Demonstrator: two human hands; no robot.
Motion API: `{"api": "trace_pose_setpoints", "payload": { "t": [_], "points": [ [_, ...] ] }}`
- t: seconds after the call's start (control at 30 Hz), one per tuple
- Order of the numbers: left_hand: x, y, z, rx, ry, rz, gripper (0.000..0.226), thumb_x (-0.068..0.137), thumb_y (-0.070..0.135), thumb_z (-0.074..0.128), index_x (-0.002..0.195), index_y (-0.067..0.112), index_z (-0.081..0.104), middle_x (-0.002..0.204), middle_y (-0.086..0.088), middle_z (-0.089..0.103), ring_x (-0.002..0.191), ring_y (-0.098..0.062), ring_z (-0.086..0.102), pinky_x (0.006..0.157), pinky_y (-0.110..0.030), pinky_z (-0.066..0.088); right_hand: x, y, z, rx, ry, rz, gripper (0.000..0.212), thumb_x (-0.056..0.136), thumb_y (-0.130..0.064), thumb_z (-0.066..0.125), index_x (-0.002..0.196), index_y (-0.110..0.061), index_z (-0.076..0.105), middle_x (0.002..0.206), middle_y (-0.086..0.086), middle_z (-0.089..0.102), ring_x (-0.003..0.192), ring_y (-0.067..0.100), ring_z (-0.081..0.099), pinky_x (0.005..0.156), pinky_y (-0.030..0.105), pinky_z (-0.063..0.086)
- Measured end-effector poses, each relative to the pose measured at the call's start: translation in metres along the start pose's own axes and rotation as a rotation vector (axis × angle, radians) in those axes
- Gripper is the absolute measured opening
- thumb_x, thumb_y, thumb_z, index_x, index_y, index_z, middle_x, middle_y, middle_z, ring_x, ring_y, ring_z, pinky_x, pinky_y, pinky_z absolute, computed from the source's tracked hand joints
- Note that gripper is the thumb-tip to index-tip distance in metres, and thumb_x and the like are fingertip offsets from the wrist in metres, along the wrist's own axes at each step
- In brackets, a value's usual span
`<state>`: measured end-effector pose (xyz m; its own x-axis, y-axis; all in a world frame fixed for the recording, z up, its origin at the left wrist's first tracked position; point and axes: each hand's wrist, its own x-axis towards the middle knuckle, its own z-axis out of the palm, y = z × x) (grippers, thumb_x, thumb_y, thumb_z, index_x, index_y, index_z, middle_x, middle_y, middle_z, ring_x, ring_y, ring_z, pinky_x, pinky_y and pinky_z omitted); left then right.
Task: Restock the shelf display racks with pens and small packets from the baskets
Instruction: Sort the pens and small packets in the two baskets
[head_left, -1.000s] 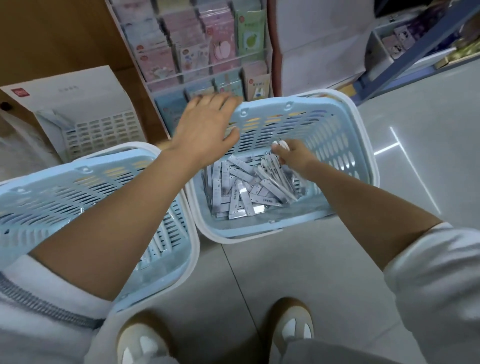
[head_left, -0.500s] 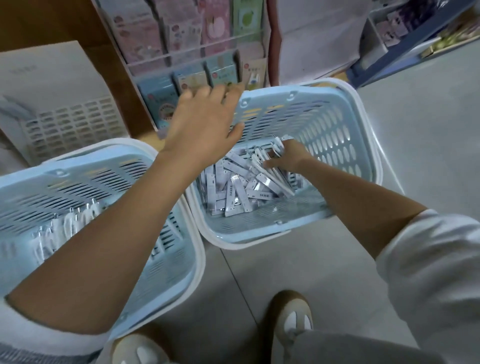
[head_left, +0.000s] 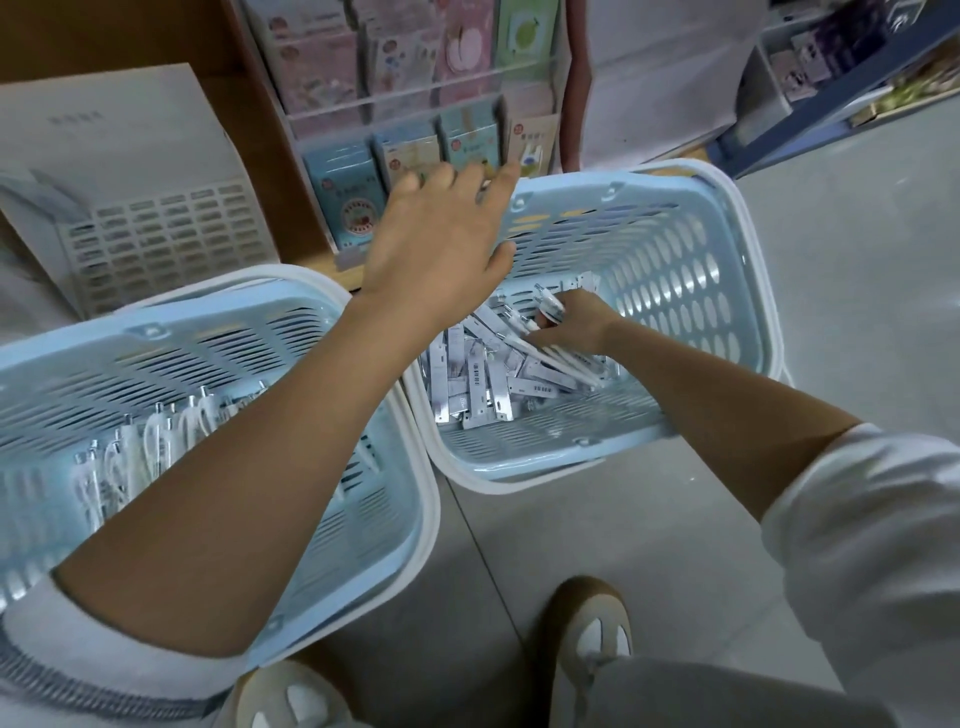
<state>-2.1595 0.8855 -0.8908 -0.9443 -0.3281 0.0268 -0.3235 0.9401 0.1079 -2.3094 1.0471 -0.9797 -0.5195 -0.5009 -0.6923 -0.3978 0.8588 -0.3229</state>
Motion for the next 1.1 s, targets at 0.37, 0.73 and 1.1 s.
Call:
{"api": "trace_pose_setpoints", "payload": {
  "t": [0.37, 0.73, 1.1],
  "points": [
    [0.000, -0.001, 0.002, -0.003, 0.005, -0.002, 0.062, 0.099, 0.044, 0.034, 0.152, 0.015, 0.021, 0.139, -0.011, 0.045, 0.122, -0.032, 0.045, 0.097, -0.046, 0.035, -0.005, -0.001, -0.005, 0.098, 0.041, -0.100, 0.025, 0.088, -0.023, 0.065, 0.068, -0.016, 0.053, 0.061, 0.000, 0.051, 0.056, 0.013, 0.047, 0.056, 0.025, 0.036],
    [0.000, -0.001, 0.001, -0.005, -0.001, 0.001, 0.061, 0.099, 0.043, 0.035, 0.151, 0.014, 0.022, 0.137, -0.012, 0.047, 0.120, -0.032, 0.046, 0.096, -0.046, 0.037, -0.008, -0.005, -0.003, 0.051, -0.059, -0.075, 0.030, 0.075, -0.040, 0.078, 0.076, -0.016, 0.061, 0.068, -0.001, 0.060, 0.060, 0.012, 0.054, 0.057, 0.026, 0.039],
    [0.000, 0.001, 0.000, -0.006, -0.005, -0.007, 0.061, 0.099, 0.043, 0.034, 0.152, 0.015, 0.020, 0.139, -0.010, 0.045, 0.123, -0.031, 0.044, 0.098, -0.046, 0.035, -0.012, -0.008, -0.001, -0.021, 0.021, -0.074, 0.034, 0.080, -0.033, 0.074, 0.085, -0.005, 0.056, 0.075, 0.007, 0.055, 0.066, 0.019, 0.050, 0.058, 0.025, 0.037]
  ]
}}
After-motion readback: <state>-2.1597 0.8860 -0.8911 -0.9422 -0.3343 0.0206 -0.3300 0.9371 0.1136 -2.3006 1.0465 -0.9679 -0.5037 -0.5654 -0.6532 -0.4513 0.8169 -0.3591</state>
